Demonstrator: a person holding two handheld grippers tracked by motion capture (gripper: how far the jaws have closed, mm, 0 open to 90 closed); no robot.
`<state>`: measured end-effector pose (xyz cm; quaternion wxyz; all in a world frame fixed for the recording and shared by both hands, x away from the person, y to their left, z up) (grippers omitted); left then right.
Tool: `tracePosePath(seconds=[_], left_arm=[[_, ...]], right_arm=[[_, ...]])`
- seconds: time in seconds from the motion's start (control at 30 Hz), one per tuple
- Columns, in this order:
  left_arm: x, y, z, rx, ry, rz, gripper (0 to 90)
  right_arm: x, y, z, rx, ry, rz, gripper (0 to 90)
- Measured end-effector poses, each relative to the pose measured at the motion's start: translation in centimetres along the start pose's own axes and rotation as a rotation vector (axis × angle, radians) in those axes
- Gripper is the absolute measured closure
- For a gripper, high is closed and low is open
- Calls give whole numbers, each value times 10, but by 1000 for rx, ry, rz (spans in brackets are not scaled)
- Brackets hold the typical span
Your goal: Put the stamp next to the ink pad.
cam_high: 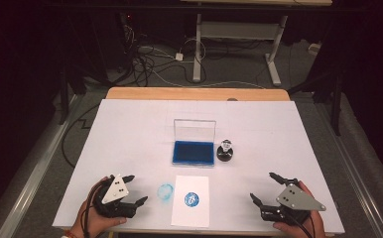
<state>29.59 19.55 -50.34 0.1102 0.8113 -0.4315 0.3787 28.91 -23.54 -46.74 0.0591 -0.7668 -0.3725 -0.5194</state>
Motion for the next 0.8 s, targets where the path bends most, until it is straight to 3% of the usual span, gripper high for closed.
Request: tracePosePath(seconds=[0.8], left_arm=[[1,0,2,2,-11,-5,202]], right_arm=[[0,1,1,10,8,6,164]])
Point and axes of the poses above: each handheld gripper's, and its own axes: z roughly forward along the jaws, x roughly out of its top, y roughly to its right, the point moved 5 cm from there along z, roughly forward along the jaws, and after that the axes turned 2 degrees about -y, right-handed, at the moved point
